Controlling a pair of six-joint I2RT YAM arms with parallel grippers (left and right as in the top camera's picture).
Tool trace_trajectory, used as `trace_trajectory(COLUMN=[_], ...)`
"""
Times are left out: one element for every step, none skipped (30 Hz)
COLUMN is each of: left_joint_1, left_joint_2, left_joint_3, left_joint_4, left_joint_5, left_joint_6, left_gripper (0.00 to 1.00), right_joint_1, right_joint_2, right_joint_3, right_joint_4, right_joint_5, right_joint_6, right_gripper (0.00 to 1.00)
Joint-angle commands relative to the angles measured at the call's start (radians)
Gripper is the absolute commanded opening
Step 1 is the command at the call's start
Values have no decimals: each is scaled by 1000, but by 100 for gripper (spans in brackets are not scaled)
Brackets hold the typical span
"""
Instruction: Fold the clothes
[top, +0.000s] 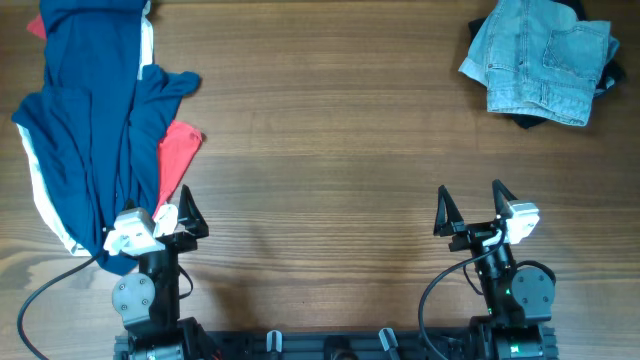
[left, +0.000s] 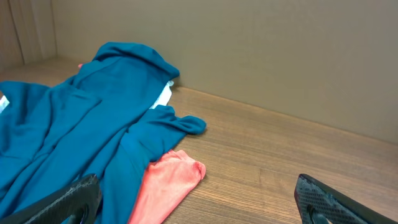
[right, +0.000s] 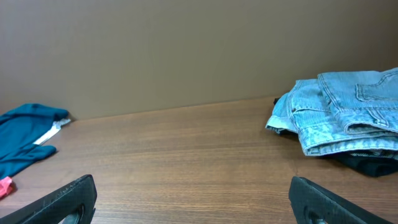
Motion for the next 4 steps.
trace_trajectory(left_joint_1=[4,4,4,4], left_joint_2=[-9,-9,-9,-9], left_joint_3=[-1,-1,-1,-1], left_joint_4=[-10,-10,-10,-10], left_joint_5=[-2,-2,-2,-2], left_joint_6=[16,16,16,16], left_gripper=[100,100,100,100], right_joint_1=[3,3,3,3], right_joint_2=[-9,-9,-9,-9], right_joint_3=[-1,-1,-1,-1], right_joint_4=[3,3,3,3], right_joint_5=[20,20,20,20], right_joint_6=[10,10,10,10], right_gripper=[100,100,100,100])
